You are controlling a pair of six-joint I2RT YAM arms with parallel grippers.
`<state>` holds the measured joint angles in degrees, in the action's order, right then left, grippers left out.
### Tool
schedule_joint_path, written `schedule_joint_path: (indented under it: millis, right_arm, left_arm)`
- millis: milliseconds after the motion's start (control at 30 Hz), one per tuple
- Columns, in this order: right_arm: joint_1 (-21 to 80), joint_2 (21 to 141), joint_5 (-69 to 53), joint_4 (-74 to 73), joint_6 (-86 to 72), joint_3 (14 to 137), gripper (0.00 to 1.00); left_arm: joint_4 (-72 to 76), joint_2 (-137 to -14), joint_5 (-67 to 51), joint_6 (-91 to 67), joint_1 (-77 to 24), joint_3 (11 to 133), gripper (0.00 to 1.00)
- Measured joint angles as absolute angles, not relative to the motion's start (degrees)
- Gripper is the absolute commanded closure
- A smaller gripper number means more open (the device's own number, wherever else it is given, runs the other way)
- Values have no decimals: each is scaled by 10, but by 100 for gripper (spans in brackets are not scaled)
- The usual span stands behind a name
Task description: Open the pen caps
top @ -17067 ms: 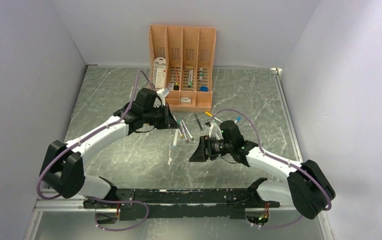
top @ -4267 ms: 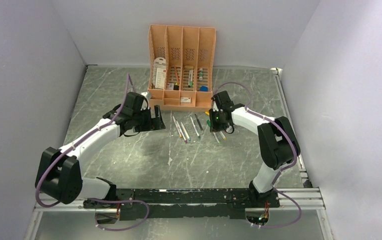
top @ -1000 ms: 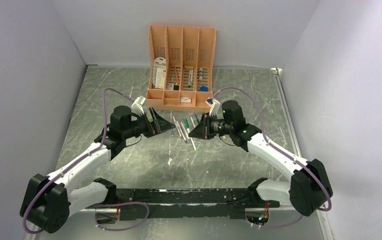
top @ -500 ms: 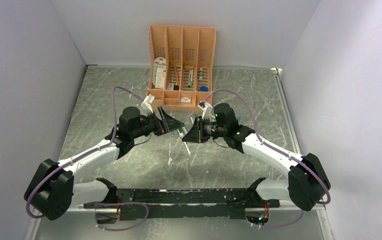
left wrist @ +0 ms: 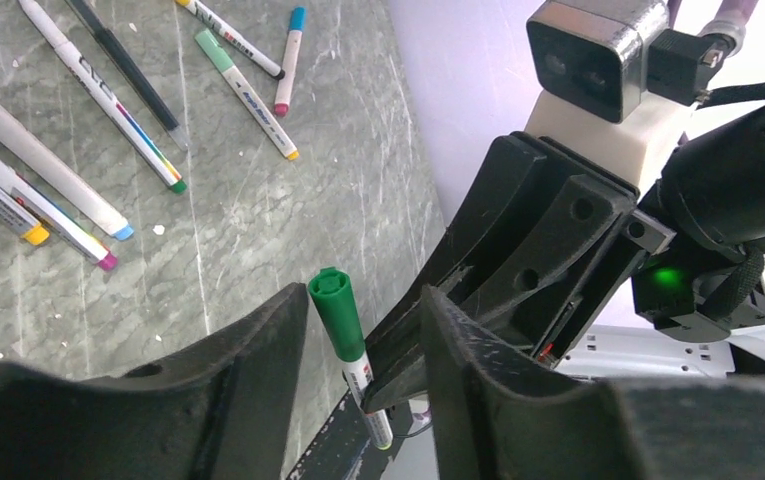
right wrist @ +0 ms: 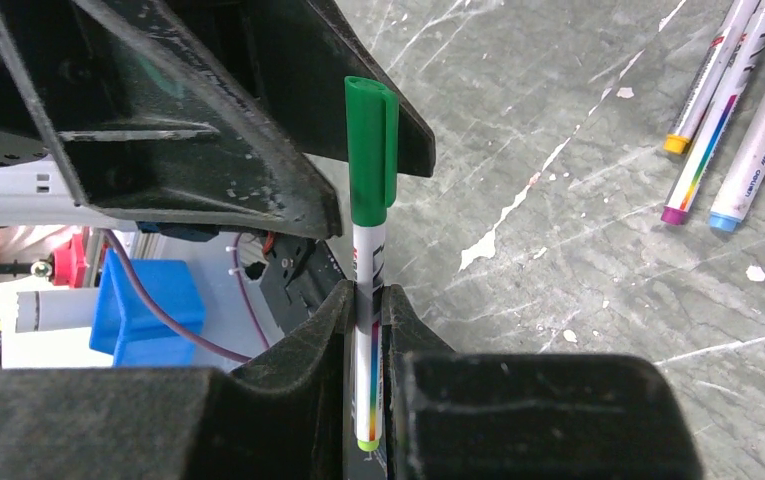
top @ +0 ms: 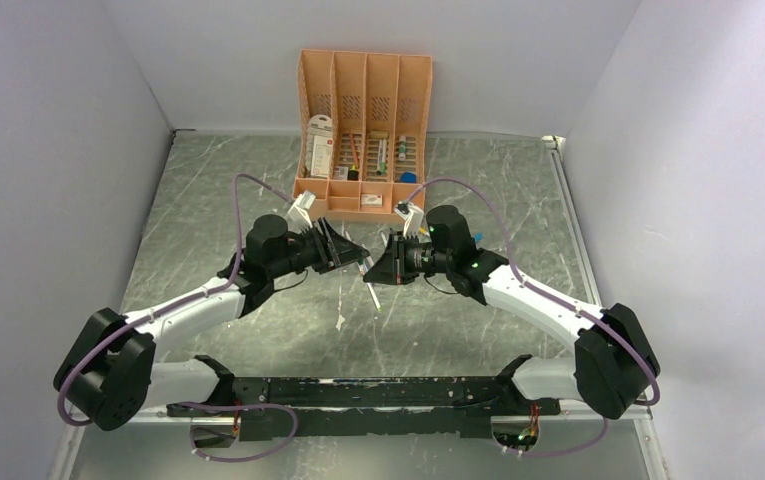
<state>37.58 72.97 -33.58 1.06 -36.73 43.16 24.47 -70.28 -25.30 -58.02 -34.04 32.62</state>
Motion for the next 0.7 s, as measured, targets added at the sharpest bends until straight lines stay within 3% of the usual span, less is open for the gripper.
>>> schedule_joint_path:
  millis: [333,467,633,700]
  right_arm:
    - [376,730,-337,11,-370,432,100]
    - [376,730,-336,11,-370,432,100]
    - [376,729,-336,10,-371,432,73]
    - [376,729,-335,9,-369,434,67]
  left_arm:
    - [253,-724,-250,-582,-347,332,77]
    - [255,-726,-248,-583,-349,333,81]
    - [255,-726,-248,-583,-350,334,81]
    - [255,-726,-248,-583,-352,334,81]
